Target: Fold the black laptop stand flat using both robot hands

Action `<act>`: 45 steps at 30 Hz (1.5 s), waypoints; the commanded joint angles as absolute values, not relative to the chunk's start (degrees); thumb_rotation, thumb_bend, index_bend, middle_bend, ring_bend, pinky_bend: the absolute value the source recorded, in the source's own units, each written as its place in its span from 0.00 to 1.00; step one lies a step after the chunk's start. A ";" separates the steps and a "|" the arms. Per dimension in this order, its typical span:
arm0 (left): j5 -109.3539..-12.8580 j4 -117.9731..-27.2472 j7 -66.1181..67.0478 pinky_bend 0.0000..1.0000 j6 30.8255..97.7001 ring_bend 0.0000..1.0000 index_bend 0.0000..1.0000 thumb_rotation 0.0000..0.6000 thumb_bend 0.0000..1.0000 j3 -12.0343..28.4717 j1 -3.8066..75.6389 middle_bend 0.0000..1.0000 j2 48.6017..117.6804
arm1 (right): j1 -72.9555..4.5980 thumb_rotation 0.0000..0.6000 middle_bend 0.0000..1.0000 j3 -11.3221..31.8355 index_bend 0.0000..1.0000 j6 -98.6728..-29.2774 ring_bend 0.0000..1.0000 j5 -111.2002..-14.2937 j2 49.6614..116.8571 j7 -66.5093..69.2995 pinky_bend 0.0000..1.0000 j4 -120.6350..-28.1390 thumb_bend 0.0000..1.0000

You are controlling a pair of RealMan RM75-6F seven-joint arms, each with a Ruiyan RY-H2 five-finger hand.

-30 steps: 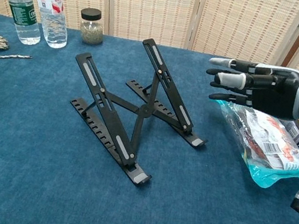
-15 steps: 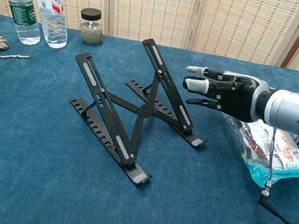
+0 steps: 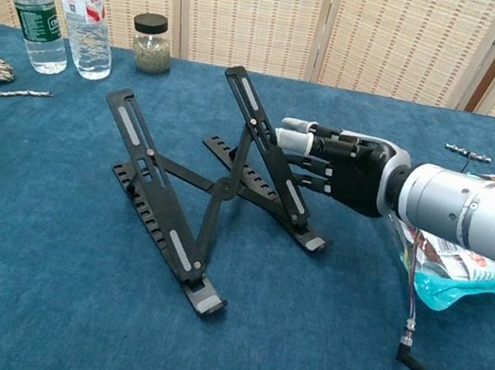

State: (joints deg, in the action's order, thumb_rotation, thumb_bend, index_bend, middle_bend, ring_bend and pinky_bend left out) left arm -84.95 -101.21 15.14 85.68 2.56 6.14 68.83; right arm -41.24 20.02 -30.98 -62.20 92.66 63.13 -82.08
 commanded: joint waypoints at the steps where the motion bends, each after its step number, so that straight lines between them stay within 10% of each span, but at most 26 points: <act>1: -85.15 -101.16 15.02 0.00 85.66 0.03 0.08 1.00 0.27 2.53 6.19 0.02 68.83 | -39.56 1.00 0.05 19.66 0.00 -32.21 0.00 -59.85 91.74 60.63 0.12 -86.21 0.00; 16: -85.25 -100.77 15.12 0.00 84.79 0.03 0.08 1.00 0.27 2.50 6.67 0.02 69.24 | -34.29 1.00 0.00 15.88 0.00 -36.06 0.00 -51.83 83.88 49.11 0.11 -103.73 0.00; 45: -84.01 -100.82 15.46 0.00 84.75 0.03 0.08 1.00 0.27 2.63 6.48 0.02 69.19 | -39.89 1.00 0.07 27.81 0.00 -26.77 0.00 -55.67 90.38 51.77 0.09 -87.10 0.02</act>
